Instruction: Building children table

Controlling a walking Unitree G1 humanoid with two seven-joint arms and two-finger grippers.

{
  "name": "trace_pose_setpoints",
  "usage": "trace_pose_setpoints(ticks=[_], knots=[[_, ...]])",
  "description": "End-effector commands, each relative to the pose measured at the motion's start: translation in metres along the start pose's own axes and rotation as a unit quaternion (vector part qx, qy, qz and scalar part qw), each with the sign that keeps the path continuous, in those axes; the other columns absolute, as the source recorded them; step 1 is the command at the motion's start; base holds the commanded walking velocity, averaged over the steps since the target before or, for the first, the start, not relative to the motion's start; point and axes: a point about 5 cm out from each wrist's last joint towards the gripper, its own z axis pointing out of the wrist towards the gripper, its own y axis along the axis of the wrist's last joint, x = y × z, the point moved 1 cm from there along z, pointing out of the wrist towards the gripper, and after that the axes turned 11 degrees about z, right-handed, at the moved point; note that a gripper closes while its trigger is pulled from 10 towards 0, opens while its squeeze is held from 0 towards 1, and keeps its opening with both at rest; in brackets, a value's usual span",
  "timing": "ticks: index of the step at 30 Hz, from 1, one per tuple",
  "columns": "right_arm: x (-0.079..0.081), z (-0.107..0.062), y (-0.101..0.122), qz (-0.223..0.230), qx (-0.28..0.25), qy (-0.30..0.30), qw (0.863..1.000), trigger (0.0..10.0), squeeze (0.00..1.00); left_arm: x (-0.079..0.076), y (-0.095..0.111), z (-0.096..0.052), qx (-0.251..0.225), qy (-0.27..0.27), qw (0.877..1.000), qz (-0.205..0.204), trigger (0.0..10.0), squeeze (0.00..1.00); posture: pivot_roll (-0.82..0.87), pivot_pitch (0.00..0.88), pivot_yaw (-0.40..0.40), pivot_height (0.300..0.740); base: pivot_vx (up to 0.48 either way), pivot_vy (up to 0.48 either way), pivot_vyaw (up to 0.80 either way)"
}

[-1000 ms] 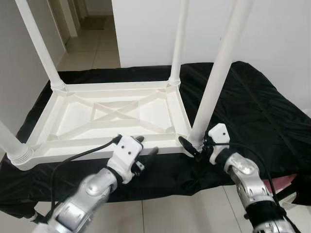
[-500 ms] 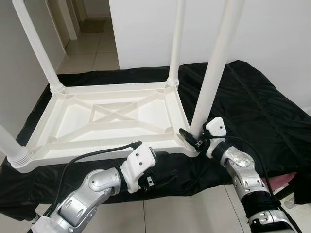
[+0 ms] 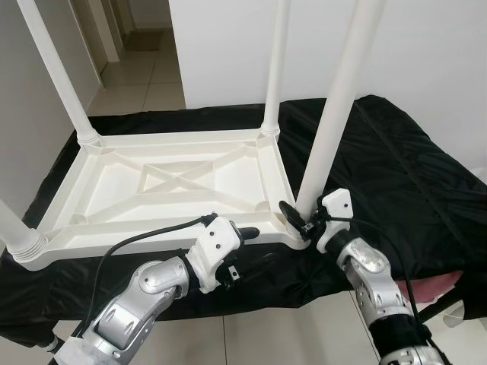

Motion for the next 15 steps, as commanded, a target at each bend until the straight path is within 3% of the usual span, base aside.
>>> trace_pose_setpoints(ticks=[1, 3, 6, 11, 15], knots=[[0.005, -0.001, -0.011, 0.034, 0.017, -0.025, 0.999, 10.0, 0.0, 0.008, -0.003, -0.003, 0.017, 0.038, 0.999, 0.005, 10.0, 0.0, -0.01, 0.013, 0.048, 0.74, 0.0, 0.0, 0.0], [0.01, -0.002, -0.011, 0.052, 0.005, -0.074, 0.996, 10.0, 0.0, 0.009, -0.003, -0.003, 0.019, 0.041, 0.999, 0.003, 10.0, 0.0, -0.02, 0.012, 0.044, 0.74, 0.0, 0.0, 0.0], [0.013, -0.003, -0.011, 0.055, 0.0, -0.085, 0.995, 10.0, 0.0, 0.009, -0.003, -0.003, 0.019, 0.042, 0.999, 0.003, 10.0, 0.0, -0.02, 0.012, 0.044, 0.74, 0.0, 0.0, 0.0], [0.028, -0.007, -0.019, 0.07, -0.003, -0.2, 0.977, 10.0, 0.0, 0.011, -0.004, -0.002, 0.017, 0.047, 0.999, 0.006, 10.0, 0.0, -0.02, 0.013, 0.043, 0.74, 0.0, 0.0, 0.0], [0.03, -0.008, -0.019, 0.077, -0.006, -0.223, 0.972, 10.0, 0.0, 0.011, -0.004, -0.001, 0.017, 0.046, 0.999, 0.007, 10.0, 0.0, -0.02, 0.005, 0.032, 0.74, 0.0, 0.0, 0.0]])
